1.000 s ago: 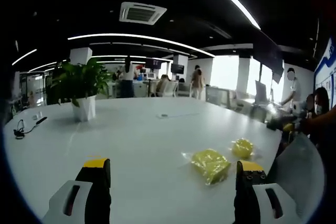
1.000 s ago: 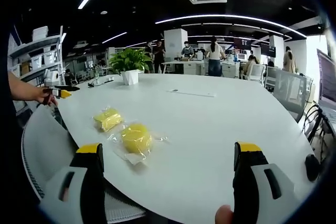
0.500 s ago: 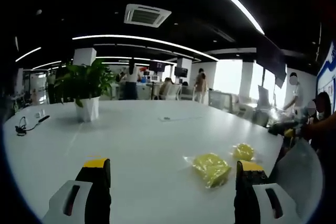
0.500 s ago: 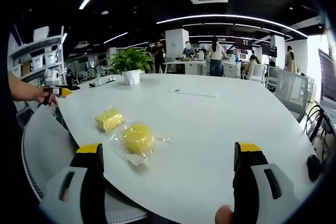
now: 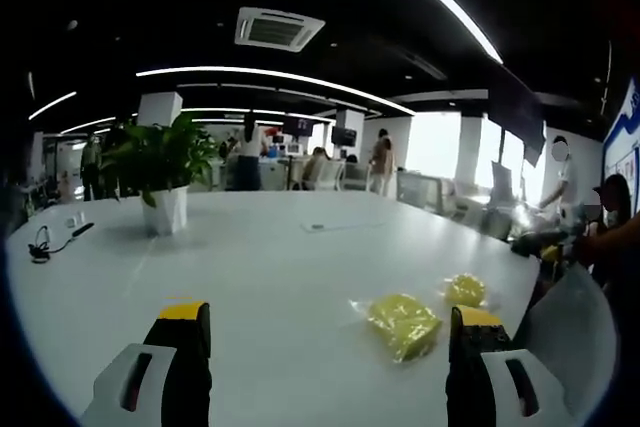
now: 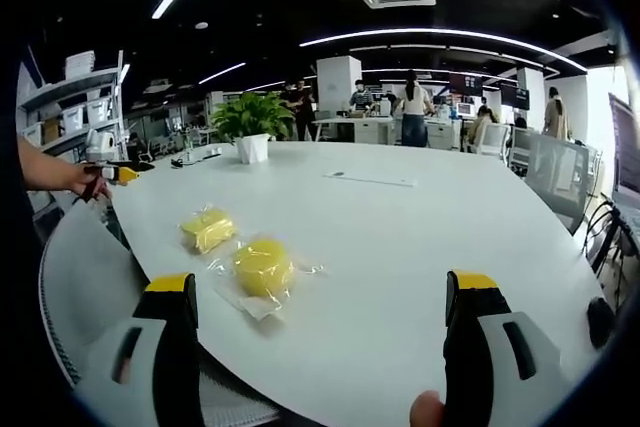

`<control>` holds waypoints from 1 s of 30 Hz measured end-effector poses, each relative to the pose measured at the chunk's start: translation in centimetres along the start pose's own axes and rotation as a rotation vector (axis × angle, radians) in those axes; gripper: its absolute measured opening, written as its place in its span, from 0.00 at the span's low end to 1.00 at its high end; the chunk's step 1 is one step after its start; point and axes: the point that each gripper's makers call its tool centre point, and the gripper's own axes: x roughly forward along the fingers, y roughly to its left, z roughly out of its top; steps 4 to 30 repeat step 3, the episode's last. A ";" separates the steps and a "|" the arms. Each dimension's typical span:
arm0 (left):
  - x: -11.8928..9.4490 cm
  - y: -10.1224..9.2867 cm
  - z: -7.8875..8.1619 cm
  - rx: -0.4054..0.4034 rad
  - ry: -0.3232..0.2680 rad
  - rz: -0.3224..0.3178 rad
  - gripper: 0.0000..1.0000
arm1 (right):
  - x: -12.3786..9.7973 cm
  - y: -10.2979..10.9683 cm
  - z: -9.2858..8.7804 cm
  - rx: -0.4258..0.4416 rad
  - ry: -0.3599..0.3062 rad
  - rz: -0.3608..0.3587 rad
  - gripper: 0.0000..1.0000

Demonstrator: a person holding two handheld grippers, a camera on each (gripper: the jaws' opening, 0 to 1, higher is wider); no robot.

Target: Compare the silicone blocks by pressing each to a similar depth, holding the contact briefly, and releasing to observe deformation and rebound differences across the visible hardness samples.

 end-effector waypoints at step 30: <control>0.0 0.1 -0.1 -0.001 0.004 0.000 1.00 | 0.0 -0.1 0.0 0.000 -0.001 -0.001 0.97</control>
